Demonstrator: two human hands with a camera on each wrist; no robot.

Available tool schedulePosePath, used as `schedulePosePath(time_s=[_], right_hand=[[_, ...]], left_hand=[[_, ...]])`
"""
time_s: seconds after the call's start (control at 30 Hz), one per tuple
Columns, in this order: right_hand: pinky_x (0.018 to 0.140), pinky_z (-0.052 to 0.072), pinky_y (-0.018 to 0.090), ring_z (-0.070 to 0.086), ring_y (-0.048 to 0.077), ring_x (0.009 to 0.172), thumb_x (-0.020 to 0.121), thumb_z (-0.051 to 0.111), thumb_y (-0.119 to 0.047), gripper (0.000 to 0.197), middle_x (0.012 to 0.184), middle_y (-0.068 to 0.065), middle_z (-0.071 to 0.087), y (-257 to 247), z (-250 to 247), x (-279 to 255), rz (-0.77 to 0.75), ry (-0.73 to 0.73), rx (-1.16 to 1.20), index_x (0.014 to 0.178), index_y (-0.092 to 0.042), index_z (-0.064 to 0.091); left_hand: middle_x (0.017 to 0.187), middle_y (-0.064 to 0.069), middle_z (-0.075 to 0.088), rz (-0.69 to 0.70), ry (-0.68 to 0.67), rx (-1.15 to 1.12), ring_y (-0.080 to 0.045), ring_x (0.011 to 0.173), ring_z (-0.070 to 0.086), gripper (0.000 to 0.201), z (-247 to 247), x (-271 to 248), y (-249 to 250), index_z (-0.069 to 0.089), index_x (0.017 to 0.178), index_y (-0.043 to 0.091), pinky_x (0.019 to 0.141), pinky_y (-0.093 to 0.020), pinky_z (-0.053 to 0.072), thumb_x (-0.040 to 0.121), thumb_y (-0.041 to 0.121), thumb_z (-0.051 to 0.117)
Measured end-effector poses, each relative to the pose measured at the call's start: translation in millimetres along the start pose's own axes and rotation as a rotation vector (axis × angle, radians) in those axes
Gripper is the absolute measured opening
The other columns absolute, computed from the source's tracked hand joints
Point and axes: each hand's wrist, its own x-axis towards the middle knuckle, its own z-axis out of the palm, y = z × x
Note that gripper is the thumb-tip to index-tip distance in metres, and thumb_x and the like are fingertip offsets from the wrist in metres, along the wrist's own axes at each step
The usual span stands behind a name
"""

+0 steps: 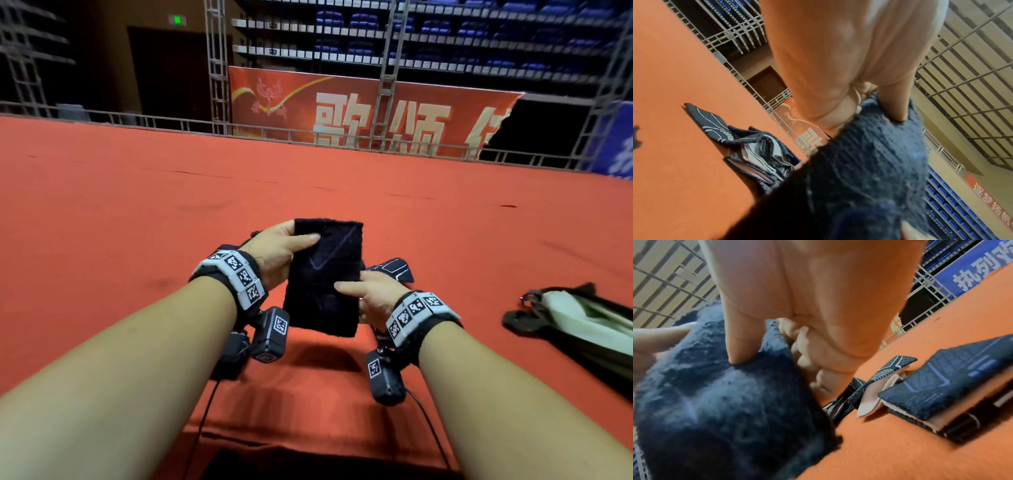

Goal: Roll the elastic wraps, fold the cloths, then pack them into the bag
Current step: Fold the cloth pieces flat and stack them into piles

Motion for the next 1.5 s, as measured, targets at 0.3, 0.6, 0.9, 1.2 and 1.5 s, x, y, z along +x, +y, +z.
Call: schedulePosePath(time_s=[0.3, 0.6, 0.9, 1.2, 1.5], right_hand=[[0.05, 0.047, 0.033, 0.048, 0.019, 0.044, 0.087, 0.057, -0.002, 0.016, 0.063, 0.013, 0.051, 67, -30, -29, 0.291, 0.166, -0.427, 0.093, -0.017, 0.056], [0.051, 0.049, 0.029, 0.056, 0.025, 0.055, 0.082, 0.044, 0.01, 0.062, 0.066, 0.015, 0.063, 99, -42, -22, 0.266, 0.12, -0.533, 0.112, -0.036, 0.073], [0.048, 0.049, 0.028, 0.055, 0.019, 0.048, 0.089, 0.052, 0.013, 0.05, 0.059, 0.008, 0.058, 104, -55, -24, 0.251, 0.03, -0.387, 0.119, -0.024, 0.068], [0.045, 0.049, 0.024, 0.058, 0.015, 0.049, 0.097, 0.064, -0.023, 0.017, 0.082, 0.006, 0.062, 101, -48, -30, 0.206, 0.061, -0.293, 0.111, -0.018, 0.071], [0.046, 0.051, 0.027, 0.059, 0.019, 0.049, 0.087, 0.05, 0.014, 0.059, 0.084, 0.015, 0.066, 100, -51, -25, 0.231, 0.044, -0.449, 0.123, -0.03, 0.065]], left_hand=[[0.059, -0.006, 0.051, -0.34, 0.086, 0.733, -0.016, 0.039, 0.043, 0.021, -33, 5, -67, 0.053, 0.117, 0.008, 0.052, -0.023, 0.036, 0.098, 0.001, 0.047], [0.096, 0.008, 0.063, -0.464, -0.219, 1.319, -0.013, 0.092, 0.061, 0.04, -29, -21, -123, 0.072, 0.109, 0.034, 0.09, -0.022, 0.051, 0.084, 0.003, 0.069], [0.068, 0.01, 0.063, -0.527, -0.186, 1.061, -0.014, 0.071, 0.057, 0.041, -48, -16, -133, 0.077, 0.098, 0.033, 0.078, -0.026, 0.051, 0.076, -0.001, 0.075], [0.075, 0.001, 0.067, -0.453, -0.117, 0.878, -0.008, 0.057, 0.055, 0.01, -53, -22, -141, 0.077, 0.092, 0.025, 0.055, -0.021, 0.048, 0.093, 0.015, 0.073], [0.058, 0.001, 0.062, -0.504, 0.026, 0.833, -0.012, 0.045, 0.052, 0.017, -53, -22, -145, 0.07, 0.085, 0.015, 0.051, -0.021, 0.043, 0.099, 0.022, 0.063]])
